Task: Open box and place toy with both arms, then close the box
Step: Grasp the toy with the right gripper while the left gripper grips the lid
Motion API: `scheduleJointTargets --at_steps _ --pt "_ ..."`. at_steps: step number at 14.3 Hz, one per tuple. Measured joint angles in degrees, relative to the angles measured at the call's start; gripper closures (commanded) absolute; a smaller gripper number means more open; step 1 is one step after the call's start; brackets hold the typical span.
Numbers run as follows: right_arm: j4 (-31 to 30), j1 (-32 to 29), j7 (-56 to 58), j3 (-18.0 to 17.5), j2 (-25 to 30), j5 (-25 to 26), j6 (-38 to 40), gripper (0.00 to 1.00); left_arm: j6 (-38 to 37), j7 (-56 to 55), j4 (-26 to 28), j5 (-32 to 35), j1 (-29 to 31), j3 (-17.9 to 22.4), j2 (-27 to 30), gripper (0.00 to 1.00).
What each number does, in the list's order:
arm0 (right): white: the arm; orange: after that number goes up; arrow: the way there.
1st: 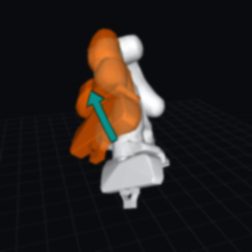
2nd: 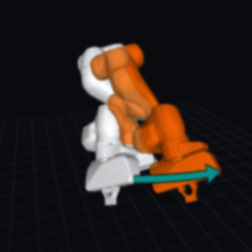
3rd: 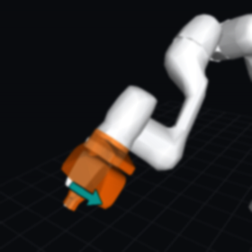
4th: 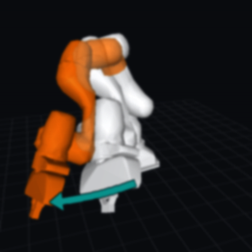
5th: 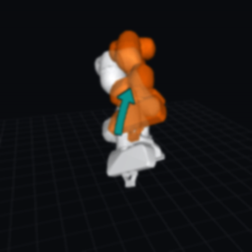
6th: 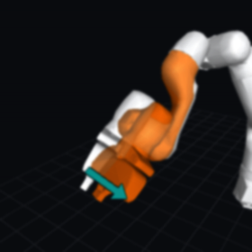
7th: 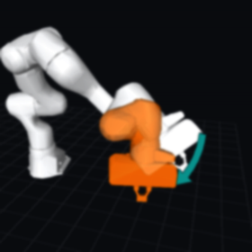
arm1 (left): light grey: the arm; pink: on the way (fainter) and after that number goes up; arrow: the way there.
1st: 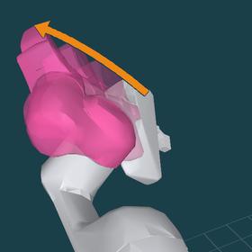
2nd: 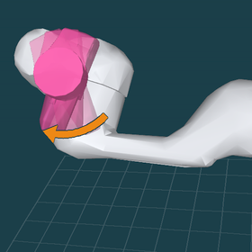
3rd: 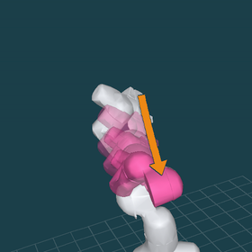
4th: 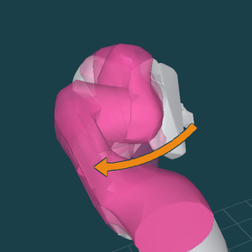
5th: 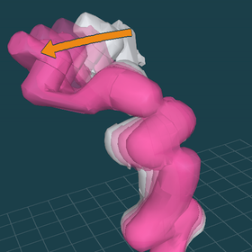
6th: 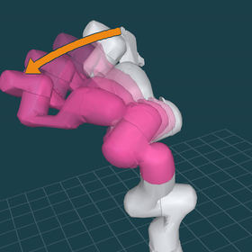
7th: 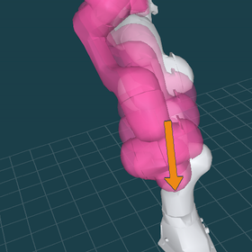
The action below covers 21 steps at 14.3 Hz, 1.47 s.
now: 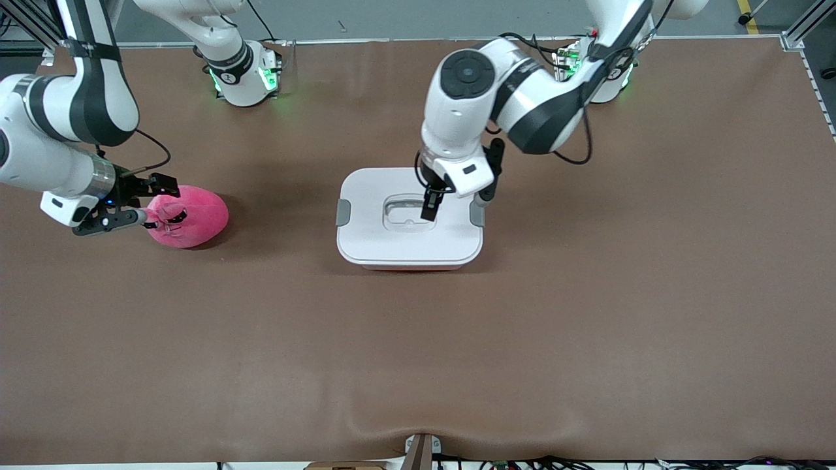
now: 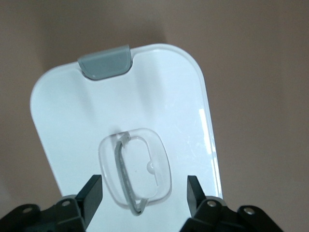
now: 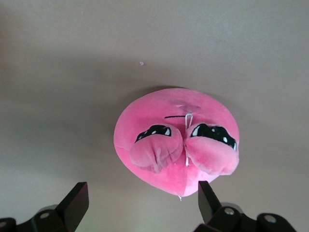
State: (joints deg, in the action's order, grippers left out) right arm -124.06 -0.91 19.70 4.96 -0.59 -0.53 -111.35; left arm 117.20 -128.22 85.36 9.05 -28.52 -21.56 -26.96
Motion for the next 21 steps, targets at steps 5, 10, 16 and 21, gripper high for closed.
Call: scheduleJointTargets --at_steps 5,10,16,21 --pt "-0.59 -0.36 3.80 0.18 -1.01 0.11 -3.33 0.43 2.62 -16.73 0.03 9.67 -4.94 0.00 -5.09 0.36" --pt "-0.78 -0.74 4.56 0.18 -4.21 0.11 -5.86 0.57 2.84 -20.60 0.03 11.01 -5.61 0.10 -6.32 0.48" --pt "0.50 -0.79 4.63 0.18 -4.06 0.11 -3.53 1.00 4.31 -22.15 0.03 11.01 -5.60 0.18 -6.45 0.70" --pt "4.63 -0.92 4.63 0.18 -3.19 -0.09 -0.01 1.00 4.31 -22.25 0.20 11.01 -5.62 0.18 -6.92 0.82"
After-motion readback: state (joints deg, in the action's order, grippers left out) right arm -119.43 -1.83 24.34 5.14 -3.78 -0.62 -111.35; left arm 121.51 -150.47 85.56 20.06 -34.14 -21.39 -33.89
